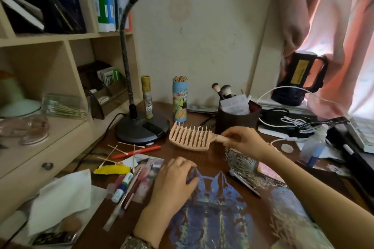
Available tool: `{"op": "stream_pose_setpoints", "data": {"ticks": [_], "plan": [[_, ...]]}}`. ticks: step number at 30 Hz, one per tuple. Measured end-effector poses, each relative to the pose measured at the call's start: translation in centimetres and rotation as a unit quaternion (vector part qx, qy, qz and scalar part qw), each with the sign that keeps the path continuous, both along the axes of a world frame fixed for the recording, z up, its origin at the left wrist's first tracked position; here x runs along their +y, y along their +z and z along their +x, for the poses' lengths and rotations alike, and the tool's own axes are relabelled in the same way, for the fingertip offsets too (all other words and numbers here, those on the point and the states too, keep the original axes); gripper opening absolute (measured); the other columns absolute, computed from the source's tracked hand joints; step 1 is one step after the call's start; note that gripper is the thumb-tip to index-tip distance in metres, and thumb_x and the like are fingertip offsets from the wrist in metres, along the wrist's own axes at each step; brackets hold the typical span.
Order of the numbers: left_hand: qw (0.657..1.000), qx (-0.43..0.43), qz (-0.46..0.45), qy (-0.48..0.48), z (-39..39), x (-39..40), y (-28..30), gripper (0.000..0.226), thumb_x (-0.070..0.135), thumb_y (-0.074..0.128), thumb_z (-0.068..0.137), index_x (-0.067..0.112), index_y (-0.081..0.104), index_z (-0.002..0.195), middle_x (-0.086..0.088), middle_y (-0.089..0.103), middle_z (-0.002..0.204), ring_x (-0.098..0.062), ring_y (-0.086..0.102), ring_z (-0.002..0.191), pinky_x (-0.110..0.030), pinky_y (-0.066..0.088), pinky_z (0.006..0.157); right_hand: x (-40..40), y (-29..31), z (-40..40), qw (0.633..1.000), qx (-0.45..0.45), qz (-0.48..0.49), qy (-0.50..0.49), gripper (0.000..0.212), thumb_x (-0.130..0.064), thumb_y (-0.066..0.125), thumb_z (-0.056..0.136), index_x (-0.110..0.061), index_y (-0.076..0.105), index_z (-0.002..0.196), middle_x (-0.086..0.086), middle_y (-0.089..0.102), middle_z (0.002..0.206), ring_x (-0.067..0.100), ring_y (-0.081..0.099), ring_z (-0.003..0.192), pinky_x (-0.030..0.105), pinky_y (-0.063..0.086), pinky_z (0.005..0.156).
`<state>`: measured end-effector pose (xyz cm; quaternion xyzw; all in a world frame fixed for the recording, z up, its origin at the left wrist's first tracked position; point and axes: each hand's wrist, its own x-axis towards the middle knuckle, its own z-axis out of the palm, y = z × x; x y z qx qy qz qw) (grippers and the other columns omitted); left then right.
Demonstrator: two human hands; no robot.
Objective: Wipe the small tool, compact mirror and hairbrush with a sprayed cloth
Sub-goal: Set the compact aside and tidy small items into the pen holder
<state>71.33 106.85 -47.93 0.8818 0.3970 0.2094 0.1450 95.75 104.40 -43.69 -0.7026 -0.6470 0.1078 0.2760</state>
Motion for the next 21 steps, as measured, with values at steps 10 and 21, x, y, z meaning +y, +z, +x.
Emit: {"op": "stream_pose_setpoints", "data": {"ticks": [10,21], "plan": [[0.999,0.028,0.016,-0.023,0.5,0.3,0.1,0.031,0.045,0.046,0.093,0.036,0.051,0.122,0.016,0.047,0.121,-0.005,0.039,0.113,-0.025,0.034,0.099,2.6,-1.7,0.7,1.0,-0.016,-0.001,0.02,0.023,-0.018,0.069,0.083,-0.022,0.068,0.106,-0.01,0.066,0.098,0.004,0.059,0.087,0.015,0.044,0.075],[0.999,0.03,0.025,-0.026,0.5,0.3,-0.1,0.031,0.045,0.045,0.093,0.035,0.051,0.122,0.015,0.047,0.121,-0.005,0.039,0.113,-0.024,0.034,0.097,3.7,-3.3,0.3,0.998,-0.064,0.021,0.019,0.025,-0.022,0.066,0.086,-0.021,0.067,0.111,-0.005,0.066,0.104,0.009,0.059,0.095,0.027,0.048,0.084]]}}
